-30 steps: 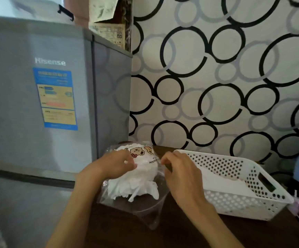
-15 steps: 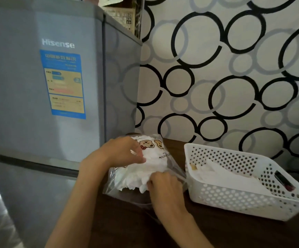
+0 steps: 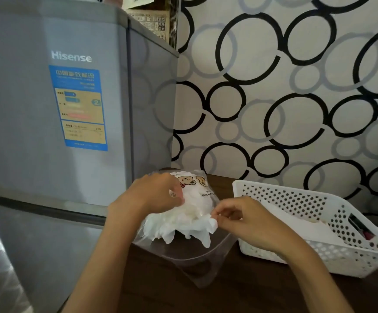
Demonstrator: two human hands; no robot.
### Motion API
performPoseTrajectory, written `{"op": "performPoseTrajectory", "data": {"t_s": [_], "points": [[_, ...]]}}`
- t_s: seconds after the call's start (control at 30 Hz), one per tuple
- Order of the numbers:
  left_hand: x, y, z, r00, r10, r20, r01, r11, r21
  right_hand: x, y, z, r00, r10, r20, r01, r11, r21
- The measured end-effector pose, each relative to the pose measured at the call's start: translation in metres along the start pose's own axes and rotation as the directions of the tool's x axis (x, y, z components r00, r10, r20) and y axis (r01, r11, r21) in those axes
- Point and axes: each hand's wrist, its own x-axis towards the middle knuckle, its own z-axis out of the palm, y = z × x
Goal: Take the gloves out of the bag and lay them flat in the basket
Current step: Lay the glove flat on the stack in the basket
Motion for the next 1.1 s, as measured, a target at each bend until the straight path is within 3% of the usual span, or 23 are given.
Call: {"op": "performPoseTrajectory", "data": {"t_s": [0.1,0.2,0.27,0.37,0.47,0.67,0.8,0.9,1.0,1.1], "points": [[-0.008,0.008,0.000,0.986,-0.025,0.163,0.012,0.996,0.084,0.001,0.005,0.005,0.998,-0.012,0.055,0.013,1.000,-0.002],[-0.004,0.016,0.013,1.000,-0.027,0.007,0.024,0.962,0.272,0.000,0.004,0.005,0.995,-0.046,0.087,0.044,0.999,0.023],[0.000,0.016,0.019,0.997,-0.033,-0.065,0.049,0.962,0.268,-0.003,0.004,0.001,0.995,-0.067,0.079,0.068,0.998,-0.013],[0.002,0.014,0.018,0.996,-0.060,-0.066,0.074,0.967,0.242,-0.009,0.002,-0.006,0.985,-0.085,0.148,0.092,0.995,-0.043],[0.001,0.016,0.017,0.992,-0.057,-0.110,0.080,0.973,0.218,-0.011,-0.001,-0.014,0.993,-0.110,-0.045,0.111,0.994,0.005],[-0.001,0.021,0.015,0.991,-0.077,-0.111,0.103,0.964,0.246,-0.014,-0.004,-0.021,0.980,-0.142,-0.136,0.163,0.973,0.161],[-0.002,0.022,0.015,0.991,-0.061,-0.117,0.090,0.960,0.264,-0.017,-0.007,-0.027,0.986,-0.164,0.025,0.147,0.933,0.327],[-0.003,0.020,0.015,0.994,-0.060,-0.087,0.081,0.960,0.268,-0.020,-0.008,-0.034,0.989,-0.148,0.004,0.128,0.872,0.471],[-0.006,0.016,0.003,0.995,-0.026,0.095,0.015,0.993,0.114,-0.015,0.000,-0.040,0.995,-0.044,-0.090,0.087,0.831,0.550],[-0.017,0.018,-0.016,0.951,0.198,0.237,-0.161,0.973,-0.167,-0.011,0.007,-0.038,0.996,0.003,-0.089,0.042,0.863,0.504]]}}
